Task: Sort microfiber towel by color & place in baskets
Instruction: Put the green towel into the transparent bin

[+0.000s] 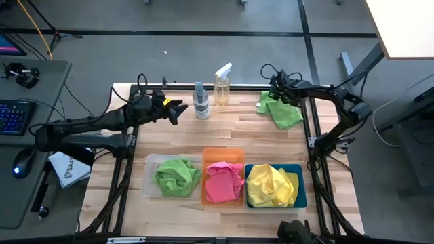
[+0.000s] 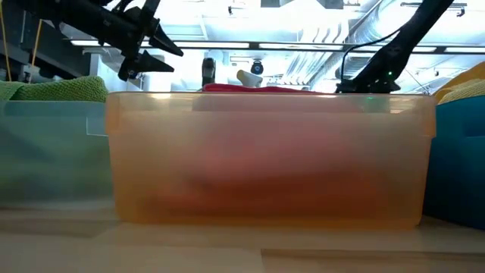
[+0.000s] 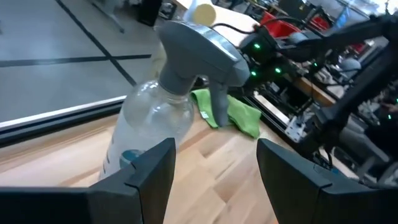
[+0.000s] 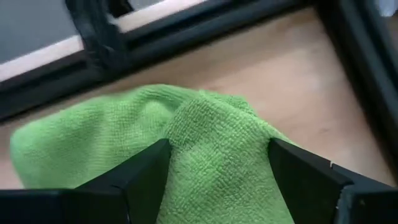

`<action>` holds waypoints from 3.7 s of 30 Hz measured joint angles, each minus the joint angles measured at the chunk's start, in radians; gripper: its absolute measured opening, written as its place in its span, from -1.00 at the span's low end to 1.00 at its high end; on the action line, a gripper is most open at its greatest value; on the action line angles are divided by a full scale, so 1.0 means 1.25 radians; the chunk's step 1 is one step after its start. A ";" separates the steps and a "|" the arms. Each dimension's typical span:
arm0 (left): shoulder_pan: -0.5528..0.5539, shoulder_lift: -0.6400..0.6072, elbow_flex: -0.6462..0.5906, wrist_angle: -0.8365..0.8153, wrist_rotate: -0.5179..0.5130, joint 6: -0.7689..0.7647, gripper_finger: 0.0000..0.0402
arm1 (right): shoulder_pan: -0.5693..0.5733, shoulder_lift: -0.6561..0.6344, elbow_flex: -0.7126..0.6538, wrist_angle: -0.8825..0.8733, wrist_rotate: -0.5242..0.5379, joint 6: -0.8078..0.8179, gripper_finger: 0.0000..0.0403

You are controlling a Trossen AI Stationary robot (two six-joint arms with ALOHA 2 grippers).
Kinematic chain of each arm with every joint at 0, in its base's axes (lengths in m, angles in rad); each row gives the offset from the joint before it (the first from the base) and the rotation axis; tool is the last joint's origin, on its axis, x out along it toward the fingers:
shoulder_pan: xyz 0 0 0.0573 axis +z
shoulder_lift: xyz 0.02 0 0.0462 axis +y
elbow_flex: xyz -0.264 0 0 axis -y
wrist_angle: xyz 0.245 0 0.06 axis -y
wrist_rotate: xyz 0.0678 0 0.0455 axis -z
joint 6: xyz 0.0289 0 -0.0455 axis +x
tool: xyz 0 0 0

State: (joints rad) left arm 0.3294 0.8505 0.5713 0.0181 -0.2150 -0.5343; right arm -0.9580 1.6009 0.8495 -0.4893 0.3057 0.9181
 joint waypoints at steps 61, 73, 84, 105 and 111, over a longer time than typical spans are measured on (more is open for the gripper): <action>0.087 -0.024 0.001 0.002 0.024 0.163 0.06 | 0.322 -0.343 0.047 -0.160 -0.295 -0.190 -0.97; 0.108 -0.057 0.015 0.064 0.022 0.242 0.06 | 0.462 -0.375 0.214 0.176 -0.543 -0.251 -1.00; 0.125 -0.058 0.015 0.052 0.158 0.243 0.06 | 0.615 -0.322 0.302 0.016 -0.423 -0.287 -1.00; 0.124 -0.058 0.015 0.265 0.233 0.081 0.06 | 0.764 0.198 0.481 0.695 -0.792 -0.227 -1.00; 0.124 -0.058 0.015 0.275 0.233 -0.031 0.06 | 0.824 0.361 0.698 0.695 -0.824 -0.305 -1.00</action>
State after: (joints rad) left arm 0.4839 0.7776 0.5903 0.3620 0.0765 -0.5730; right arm 0.0725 2.0521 1.7223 0.3793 -0.7241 0.5370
